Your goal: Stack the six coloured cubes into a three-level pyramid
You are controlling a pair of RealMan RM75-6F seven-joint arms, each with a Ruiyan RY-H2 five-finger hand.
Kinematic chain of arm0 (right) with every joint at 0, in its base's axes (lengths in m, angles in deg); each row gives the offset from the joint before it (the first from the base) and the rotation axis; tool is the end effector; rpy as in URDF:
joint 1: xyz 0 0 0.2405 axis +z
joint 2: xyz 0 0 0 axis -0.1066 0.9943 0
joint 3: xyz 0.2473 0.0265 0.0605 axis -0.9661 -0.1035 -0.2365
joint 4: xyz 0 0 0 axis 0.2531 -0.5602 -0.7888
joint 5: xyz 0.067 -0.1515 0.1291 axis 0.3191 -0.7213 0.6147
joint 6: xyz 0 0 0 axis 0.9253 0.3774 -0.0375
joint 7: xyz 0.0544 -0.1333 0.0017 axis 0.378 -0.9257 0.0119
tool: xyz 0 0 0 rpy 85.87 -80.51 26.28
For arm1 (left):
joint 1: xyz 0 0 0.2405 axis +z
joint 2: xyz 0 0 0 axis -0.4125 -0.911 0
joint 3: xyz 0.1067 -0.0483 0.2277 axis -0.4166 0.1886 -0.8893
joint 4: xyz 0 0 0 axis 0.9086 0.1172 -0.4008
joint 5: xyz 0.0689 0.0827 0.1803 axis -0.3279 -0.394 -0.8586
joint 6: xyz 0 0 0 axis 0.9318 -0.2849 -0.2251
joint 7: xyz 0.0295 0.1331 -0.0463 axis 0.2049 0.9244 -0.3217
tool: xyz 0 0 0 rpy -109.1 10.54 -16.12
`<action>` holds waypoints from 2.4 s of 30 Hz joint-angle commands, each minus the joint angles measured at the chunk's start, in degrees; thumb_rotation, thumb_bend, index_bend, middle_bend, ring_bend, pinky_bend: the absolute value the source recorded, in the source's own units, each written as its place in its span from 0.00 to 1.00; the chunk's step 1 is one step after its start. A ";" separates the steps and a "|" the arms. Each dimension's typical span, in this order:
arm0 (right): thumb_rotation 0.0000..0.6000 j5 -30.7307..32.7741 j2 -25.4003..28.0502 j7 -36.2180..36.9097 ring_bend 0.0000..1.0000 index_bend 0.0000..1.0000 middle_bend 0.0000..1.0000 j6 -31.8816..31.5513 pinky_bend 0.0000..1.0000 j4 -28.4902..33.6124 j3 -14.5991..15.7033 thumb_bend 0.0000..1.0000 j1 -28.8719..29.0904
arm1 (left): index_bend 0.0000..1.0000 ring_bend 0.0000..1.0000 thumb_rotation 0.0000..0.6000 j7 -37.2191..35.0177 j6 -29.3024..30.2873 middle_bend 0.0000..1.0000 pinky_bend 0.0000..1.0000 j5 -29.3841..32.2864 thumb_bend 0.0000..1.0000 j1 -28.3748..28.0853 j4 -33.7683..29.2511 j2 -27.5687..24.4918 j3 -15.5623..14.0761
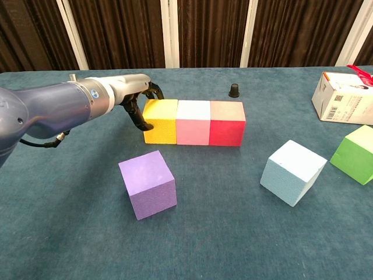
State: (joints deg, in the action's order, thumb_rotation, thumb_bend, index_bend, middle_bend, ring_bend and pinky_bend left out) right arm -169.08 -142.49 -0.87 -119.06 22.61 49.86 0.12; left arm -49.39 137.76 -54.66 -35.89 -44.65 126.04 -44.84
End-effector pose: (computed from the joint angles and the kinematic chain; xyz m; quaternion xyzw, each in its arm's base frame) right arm -0.3202 -0.1944 0.1508 0.6095 -0.3636 0.3344 0.6200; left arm -0.0716 0.3890 -0.0566 -0.7117 -0.4347 -0.3159 0.4524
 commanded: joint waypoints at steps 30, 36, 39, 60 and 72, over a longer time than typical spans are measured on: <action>1.00 0.78 0.13 0.17 0.00 0.10 0.09 0.08 0.00 -0.12 -0.35 0.24 -0.12 | 0.05 0.00 1.00 -2.60 2.72 0.04 0.00 -4.02 0.35 1.63 -12.61 -8.47 2.44; 1.00 0.83 0.34 1.66 0.00 0.10 0.09 1.09 0.00 -0.56 -0.28 0.24 0.22 | 0.06 0.00 1.00 -8.51 10.83 0.06 0.00 -17.98 0.35 10.24 -27.52 -20.14 0.03; 1.00 -0.09 0.79 4.57 0.00 0.10 0.09 2.08 0.00 -0.39 -0.14 0.24 0.82 | 0.08 0.00 1.00 -12.97 16.15 0.06 0.00 -27.24 0.35 17.80 -34.49 -28.32 -4.57; 1.00 -2.52 4.34 1.62 0.00 0.11 0.11 20.79 0.00 5.93 -0.42 0.24 14.30 | 0.09 0.00 1.00 -47.06 42.65 0.08 0.00 -61.47 0.35 46.67 -11.32 -33.77 -19.76; 1.00 2.10 6.08 -3.93 0.00 0.11 0.12 27.74 0.00 2.69 -0.98 0.24 18.85 | 0.09 0.00 1.00 -48.10 44.53 0.08 0.00 -63.57 0.35 50.13 -7.19 -30.17 -19.23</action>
State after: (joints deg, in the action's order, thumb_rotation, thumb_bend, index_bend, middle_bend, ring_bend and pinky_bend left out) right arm -167.38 -136.71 -4.38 -91.95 25.83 48.85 18.47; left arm -97.73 182.29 -118.04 14.04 -51.90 95.64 -64.10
